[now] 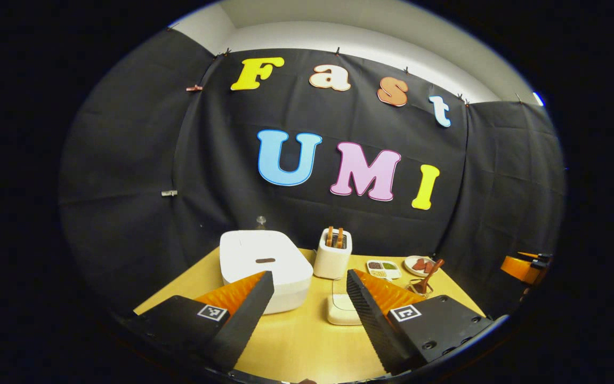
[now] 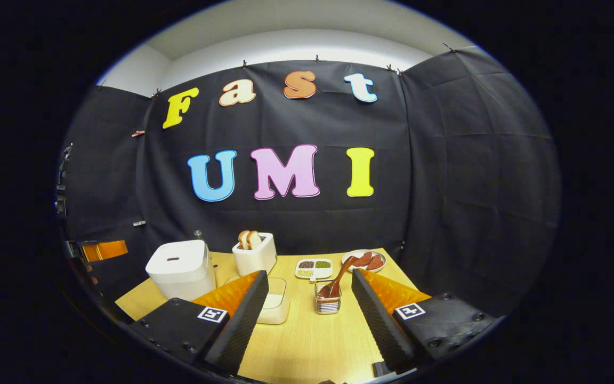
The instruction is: Close the left gripper, press the button to open the rice cooker; take a wooden spoon from the chopstick holder with the right hand, scoop a spoonful of rice and pour it into the rice cooker, then put the wooden spoon back into the chopstick holder.
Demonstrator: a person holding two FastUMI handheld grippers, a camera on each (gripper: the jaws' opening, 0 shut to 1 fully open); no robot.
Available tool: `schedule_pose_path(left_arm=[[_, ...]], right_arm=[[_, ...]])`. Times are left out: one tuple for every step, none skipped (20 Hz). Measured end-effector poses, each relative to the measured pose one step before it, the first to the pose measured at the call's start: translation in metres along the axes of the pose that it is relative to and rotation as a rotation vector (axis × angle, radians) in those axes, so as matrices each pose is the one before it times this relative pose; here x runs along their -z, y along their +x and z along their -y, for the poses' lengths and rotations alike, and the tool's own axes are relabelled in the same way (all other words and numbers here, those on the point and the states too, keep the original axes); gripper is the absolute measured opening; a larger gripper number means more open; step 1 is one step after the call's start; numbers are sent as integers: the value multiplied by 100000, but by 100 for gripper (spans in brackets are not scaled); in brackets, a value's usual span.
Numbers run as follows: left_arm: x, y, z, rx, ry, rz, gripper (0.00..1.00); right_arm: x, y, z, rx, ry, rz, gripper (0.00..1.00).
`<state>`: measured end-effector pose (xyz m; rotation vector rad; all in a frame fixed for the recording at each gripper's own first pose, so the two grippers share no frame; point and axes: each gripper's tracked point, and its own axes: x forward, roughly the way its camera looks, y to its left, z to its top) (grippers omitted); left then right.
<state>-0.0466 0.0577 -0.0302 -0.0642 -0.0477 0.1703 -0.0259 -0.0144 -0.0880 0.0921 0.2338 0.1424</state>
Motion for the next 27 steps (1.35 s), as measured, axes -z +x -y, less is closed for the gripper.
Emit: schedule_pose_path(left_arm=[[323, -443, 405, 1360, -724, -276, 95], [349, -318, 331, 1340, 48, -631, 95], [474, -343, 152, 1185, 339, -1301, 95], [312, -312, -109, 89, 885, -1028, 95], [69, -151, -61, 298, 1012, -329, 95], [66, -243, 90, 344, 888, -93, 95], [-73, -286, 5, 280, 1070, 389, 95], [-75, -121, -17, 184, 990, 399, 95], [148, -145, 59, 273, 1165, 223, 95], [96, -193, 22, 103, 1006, 5, 95], [323, -100, -110, -128, 855, -559, 95], [522, 45, 31, 347, 1296, -1808, 95], [651, -34, -121, -349, 1646, -2022, 95], [361, -49, -77, -163, 1580, -1158, 95], [54, 123, 256, 438, 792, -414, 95], [-131, 16, 298, 624, 509, 212, 95], [-252, 73, 134, 357, 404, 662, 95], [-334, 89, 164, 218, 435, 937, 95], [-192, 169, 181, 289, 513, 480, 95], [-187, 149, 48, 17, 729, 372, 95], [-247, 177, -49, -33, 1222, 606, 95], [-261, 115, -141, -838, 1832, 577, 95], [-156, 27, -681, -2950, 2621, 492, 95], [-249, 46, -900, -4040, 3601, 733, 95], [-167, 206, -386, -2262, 3190, 1233, 95], [-155, 200, 213, 272, 1541, 1064, 95], [164, 119, 657, 1511, -161, 272, 95]], right_arm=[[359, -594, 163, 510, -363, -583, 98], [267, -524, 118, 929, -401, -421, 98], [84, -338, 151, 738, 219, -75, 98], [33, -304, -24, 314, 975, -41, 98], [79, -222, -122, 35, 1302, -50, 98], [55, -97, -49, 118, 1040, -260, 98], [125, -43, 131, 347, 853, -340, 98], [-21, 40, 116, 478, 742, -90, 98], [-2, -24, 131, 565, 934, -307, 98], [10, 111, -15, 239, 960, -270, 98], [-2, 67, -46, 237, 965, -137, 98], [33, 19, -104, -108, 887, -217, 98], [-60, 84, -95, 0, 649, 238, 98], [47, 141, 38, 440, 340, -67, 98], [230, -46, 67, 57, 259, -397, 98], [139, 6, -102, -132, 31, -348, 98], [35, 64, -36, -81, -404, -192, 98], [18, 95, 11, 65, -737, -180, 98], [62, 131, -30, 110, -595, -214, 98], [-110, 159, -78, 12, -41, -84, 98], [-196, 121, -165, -144, 363, 295, 98], [-187, 232, -188, -127, 435, 494, 99], [-110, 185, -61, 9, 193, 178, 99], [55, 190, -95, -18, -21, -95, 98], [37, 217, -100, 65, -105, -86, 98], [-4, 170, -30, 154, -9, -217, 99], [113, -3, 6, 171, 117, -354, 98]])
